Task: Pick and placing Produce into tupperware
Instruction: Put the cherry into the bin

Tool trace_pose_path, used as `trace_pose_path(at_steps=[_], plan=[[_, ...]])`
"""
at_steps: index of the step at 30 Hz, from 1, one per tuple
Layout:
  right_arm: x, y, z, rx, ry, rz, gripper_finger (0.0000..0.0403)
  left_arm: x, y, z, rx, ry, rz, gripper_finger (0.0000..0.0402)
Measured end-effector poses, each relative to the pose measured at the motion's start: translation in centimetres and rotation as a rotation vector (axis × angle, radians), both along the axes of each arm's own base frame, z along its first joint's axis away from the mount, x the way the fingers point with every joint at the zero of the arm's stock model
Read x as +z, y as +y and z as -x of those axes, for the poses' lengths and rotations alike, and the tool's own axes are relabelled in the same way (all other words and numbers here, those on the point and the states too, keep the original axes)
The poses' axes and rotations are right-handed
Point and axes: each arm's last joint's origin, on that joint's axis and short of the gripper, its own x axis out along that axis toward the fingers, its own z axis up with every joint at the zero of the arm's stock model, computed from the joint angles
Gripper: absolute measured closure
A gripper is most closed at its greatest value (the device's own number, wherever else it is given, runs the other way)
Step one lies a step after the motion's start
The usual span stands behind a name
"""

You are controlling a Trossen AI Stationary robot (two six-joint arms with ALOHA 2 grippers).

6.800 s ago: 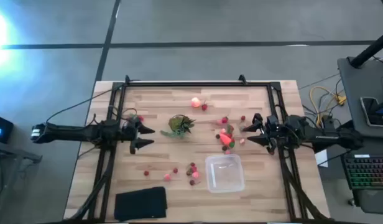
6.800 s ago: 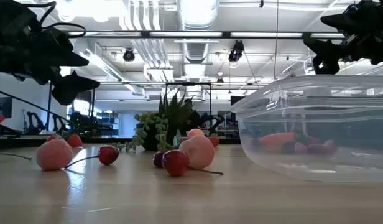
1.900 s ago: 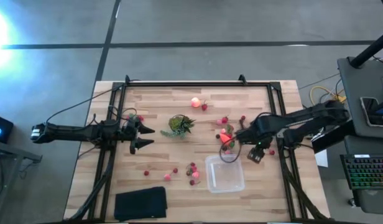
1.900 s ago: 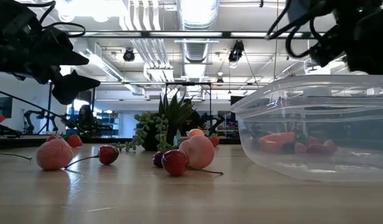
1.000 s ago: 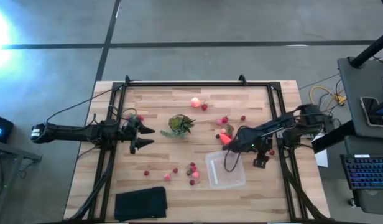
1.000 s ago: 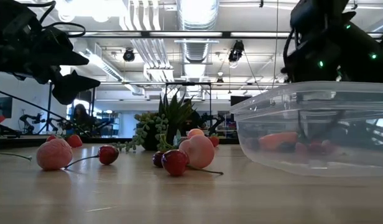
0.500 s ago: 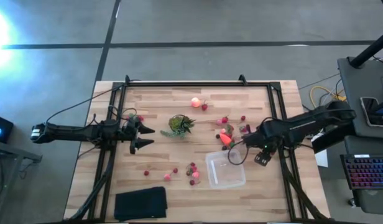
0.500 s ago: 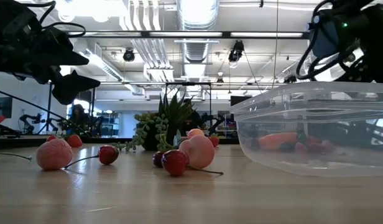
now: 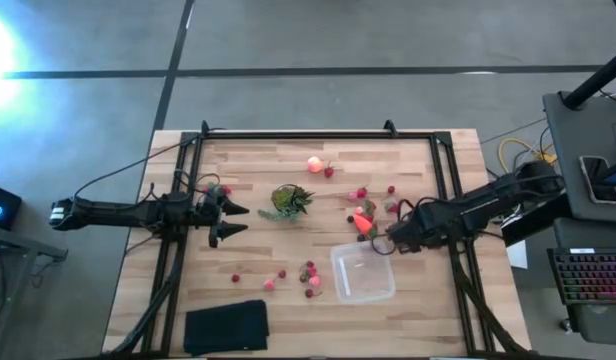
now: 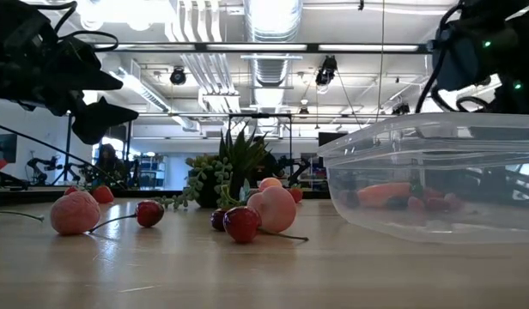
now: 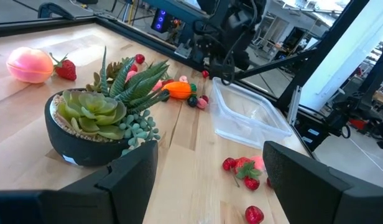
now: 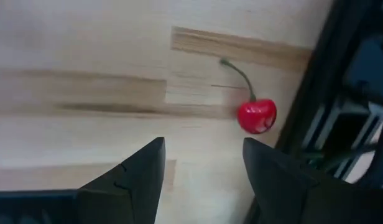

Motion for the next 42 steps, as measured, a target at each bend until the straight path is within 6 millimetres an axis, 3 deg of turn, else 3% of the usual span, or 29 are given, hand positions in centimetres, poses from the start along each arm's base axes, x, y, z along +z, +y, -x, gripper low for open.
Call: trace_pose_path(at_steps=[10, 15, 32, 42], plan=[[2.4, 3.2, 1.2, -0.290, 0.076, 0.133, 0.0193, 0.0, 0.0, 0.0, 0.000, 0.000, 0.000, 0.0125], [2.3, 4.0, 1.6, -0.420, 0.084, 0.193, 0.0193, 0.0, 0.0, 0.0, 0.000, -0.001, 0.000, 0.0125], [-1.1, 2.0, 1.1, -0.548, 0.249, 0.354, 0.0193, 0.0, 0.0, 0.0, 0.000, 0.000, 0.000, 0.0125], [-2.5, 0.5, 1.2, -0.609, 0.222, 0.379, 0.0194, 0.0, 0.0, 0.0, 0.000, -0.001, 0.000, 0.0125]])
